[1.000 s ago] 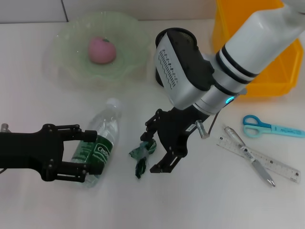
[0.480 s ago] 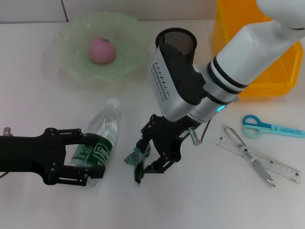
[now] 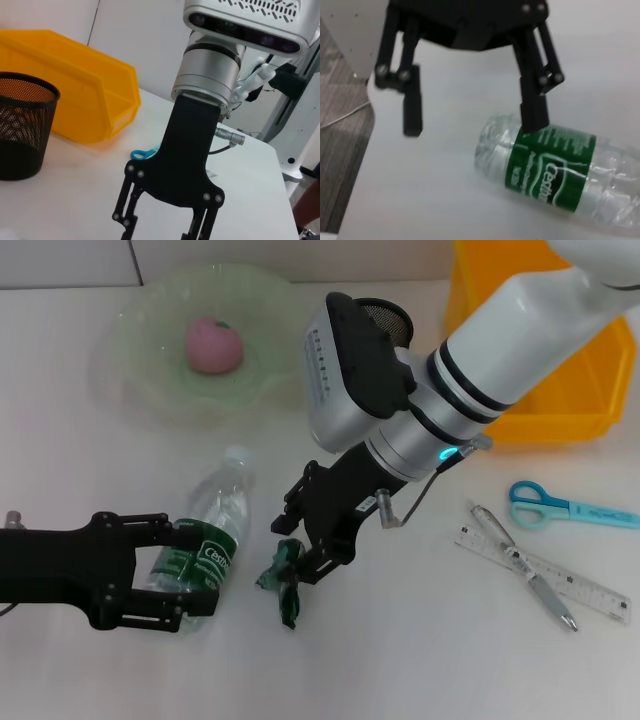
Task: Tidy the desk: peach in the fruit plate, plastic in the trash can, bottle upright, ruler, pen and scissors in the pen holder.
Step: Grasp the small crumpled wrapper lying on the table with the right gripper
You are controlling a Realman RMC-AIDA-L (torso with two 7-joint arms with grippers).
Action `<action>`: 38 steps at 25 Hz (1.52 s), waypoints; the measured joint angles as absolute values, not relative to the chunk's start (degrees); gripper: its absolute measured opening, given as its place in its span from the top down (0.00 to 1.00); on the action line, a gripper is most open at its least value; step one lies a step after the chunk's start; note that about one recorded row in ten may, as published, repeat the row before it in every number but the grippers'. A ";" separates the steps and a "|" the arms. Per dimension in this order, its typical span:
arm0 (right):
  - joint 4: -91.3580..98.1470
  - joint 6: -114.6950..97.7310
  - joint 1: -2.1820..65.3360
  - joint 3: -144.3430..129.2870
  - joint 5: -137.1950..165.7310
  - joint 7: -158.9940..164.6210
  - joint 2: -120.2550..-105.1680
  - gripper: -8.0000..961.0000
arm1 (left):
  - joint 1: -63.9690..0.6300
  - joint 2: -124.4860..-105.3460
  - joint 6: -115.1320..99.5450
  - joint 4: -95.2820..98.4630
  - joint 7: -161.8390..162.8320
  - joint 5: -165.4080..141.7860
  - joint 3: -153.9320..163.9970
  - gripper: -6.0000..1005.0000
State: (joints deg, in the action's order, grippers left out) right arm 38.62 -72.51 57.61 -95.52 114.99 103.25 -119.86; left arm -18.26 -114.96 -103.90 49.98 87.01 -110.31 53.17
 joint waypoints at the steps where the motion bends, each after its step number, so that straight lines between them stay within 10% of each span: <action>1: 38.62 -72.51 57.61 -95.52 114.99 103.25 -119.86 0.40 | -18.26 -114.96 -103.90 49.98 87.01 -110.31 53.17 0.19; 38: 37.56 -66.51 56.96 -102.99 109.25 108.39 -119.63 0.70 | -18.59 -115.30 -100.55 49.99 86.31 -110.30 53.00 0.21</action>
State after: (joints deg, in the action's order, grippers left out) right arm 37.56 -66.51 56.96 -102.99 109.25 108.39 -119.63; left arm -18.59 -115.30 -100.55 49.99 86.31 -110.30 53.00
